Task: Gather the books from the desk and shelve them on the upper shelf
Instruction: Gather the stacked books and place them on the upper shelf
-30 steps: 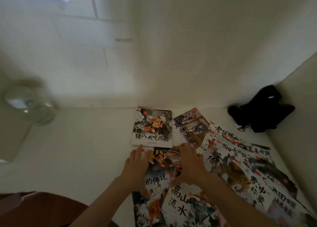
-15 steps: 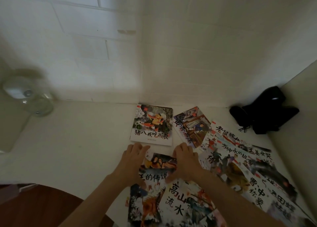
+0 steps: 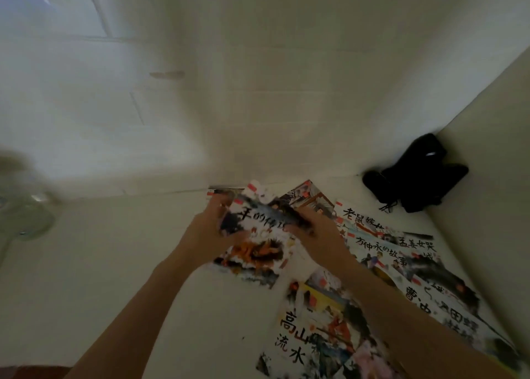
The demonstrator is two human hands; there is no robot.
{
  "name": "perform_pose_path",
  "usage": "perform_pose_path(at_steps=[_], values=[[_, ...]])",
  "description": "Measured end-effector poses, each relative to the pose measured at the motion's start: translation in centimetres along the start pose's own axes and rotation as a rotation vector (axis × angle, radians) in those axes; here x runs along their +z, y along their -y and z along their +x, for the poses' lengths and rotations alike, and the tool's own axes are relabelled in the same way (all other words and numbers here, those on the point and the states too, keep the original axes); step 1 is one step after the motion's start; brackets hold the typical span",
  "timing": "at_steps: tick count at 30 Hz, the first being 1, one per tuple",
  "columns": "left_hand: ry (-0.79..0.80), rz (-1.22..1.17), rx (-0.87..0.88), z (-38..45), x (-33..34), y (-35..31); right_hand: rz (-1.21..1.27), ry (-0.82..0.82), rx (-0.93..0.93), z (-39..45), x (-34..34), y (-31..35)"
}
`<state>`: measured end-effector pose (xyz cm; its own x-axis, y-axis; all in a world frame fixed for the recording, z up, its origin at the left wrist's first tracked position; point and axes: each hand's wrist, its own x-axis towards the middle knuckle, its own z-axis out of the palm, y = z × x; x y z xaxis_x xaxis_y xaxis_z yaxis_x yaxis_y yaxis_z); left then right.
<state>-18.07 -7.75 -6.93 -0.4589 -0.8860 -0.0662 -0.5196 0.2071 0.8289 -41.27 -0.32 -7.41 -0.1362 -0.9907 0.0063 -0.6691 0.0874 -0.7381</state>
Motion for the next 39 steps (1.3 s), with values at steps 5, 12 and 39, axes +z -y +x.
perform_pose_path(at_steps=[5, 12, 39], values=[[0.118, -0.066, 0.147, 4.7, 4.4, -1.4, -0.011, -0.358, 0.192, -0.3, -4.3, -2.0], [0.525, -0.310, -0.049, 8.5, 11.9, -6.3, -0.054, -0.589, 0.867, -13.5, -6.1, -7.6], [0.349, 0.334, 0.140, 7.4, 24.1, -6.3, 0.238, -0.906, 1.410, -17.3, -6.6, -15.8]])
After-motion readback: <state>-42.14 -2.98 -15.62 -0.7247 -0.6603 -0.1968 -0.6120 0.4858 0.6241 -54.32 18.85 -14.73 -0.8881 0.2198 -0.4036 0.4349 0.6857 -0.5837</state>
